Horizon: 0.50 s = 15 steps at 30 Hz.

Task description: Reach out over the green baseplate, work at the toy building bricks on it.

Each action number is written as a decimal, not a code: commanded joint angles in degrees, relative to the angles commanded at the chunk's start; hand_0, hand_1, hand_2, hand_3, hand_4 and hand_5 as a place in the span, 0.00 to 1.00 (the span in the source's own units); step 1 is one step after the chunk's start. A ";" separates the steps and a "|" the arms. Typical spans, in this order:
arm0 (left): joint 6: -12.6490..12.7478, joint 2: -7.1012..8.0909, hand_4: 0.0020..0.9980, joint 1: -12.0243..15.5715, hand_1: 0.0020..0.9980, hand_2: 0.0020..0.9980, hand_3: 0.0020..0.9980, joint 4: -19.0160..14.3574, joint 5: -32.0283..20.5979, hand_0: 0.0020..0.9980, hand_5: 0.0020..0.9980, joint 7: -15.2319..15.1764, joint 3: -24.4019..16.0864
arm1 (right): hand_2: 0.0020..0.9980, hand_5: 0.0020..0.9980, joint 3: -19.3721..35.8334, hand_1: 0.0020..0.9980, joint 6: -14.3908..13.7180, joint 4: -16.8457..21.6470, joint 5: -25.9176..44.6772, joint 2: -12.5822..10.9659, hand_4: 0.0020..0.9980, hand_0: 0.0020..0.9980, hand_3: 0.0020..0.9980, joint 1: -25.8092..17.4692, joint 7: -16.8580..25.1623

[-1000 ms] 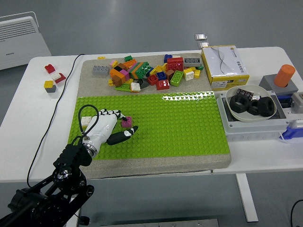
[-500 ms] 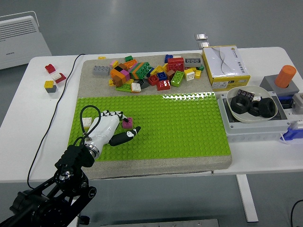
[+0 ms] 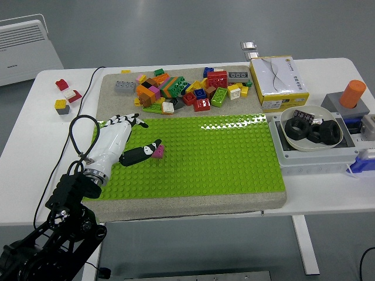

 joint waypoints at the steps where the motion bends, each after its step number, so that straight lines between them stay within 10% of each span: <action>1: 0.01 0.11 0.82 0.35 0.92 0.92 0.66 0.03 -0.19 0.98 0.54 0.05 0.01 | 0.74 0.97 -0.06 0.67 -0.03 0.00 0.06 0.05 0.76 0.67 0.75 -0.02 0.01; 15: 0.48 -0.40 0.81 -2.58 0.92 0.92 0.64 6.80 -2.32 0.98 0.52 -0.41 6.03 | 0.73 0.97 3.03 0.67 0.19 0.00 -2.22 0.03 0.76 0.67 0.75 0.31 0.26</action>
